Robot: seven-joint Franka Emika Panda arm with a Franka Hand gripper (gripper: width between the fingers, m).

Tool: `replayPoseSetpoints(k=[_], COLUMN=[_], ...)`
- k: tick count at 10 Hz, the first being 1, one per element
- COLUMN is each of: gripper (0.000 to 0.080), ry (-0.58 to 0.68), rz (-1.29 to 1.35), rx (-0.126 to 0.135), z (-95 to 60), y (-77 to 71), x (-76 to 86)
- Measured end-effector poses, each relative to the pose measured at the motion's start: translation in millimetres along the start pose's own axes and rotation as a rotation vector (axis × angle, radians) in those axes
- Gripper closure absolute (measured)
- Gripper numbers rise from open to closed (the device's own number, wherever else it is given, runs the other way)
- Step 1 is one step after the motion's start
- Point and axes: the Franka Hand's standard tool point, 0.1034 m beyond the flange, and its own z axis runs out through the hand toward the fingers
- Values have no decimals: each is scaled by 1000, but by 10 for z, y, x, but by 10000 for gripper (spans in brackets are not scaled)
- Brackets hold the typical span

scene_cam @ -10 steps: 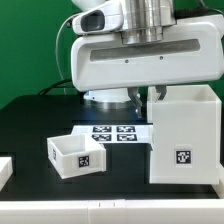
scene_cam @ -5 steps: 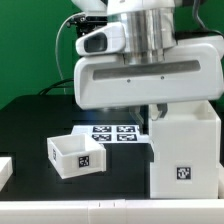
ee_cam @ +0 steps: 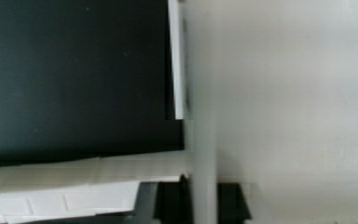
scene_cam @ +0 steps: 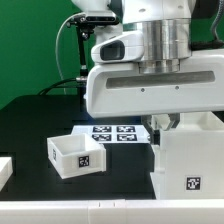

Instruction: Assemble drawer

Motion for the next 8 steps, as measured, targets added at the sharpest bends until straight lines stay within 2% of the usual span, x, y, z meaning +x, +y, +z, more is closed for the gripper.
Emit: replayPoseSetpoints(k=[4, 7, 8], gripper=[763, 763, 689], ry=[12, 13, 13], rz=[5, 6, 5], rx=[1, 0, 1], z=[4, 5, 6], y=[1, 14, 10], x=[102, 115, 114])
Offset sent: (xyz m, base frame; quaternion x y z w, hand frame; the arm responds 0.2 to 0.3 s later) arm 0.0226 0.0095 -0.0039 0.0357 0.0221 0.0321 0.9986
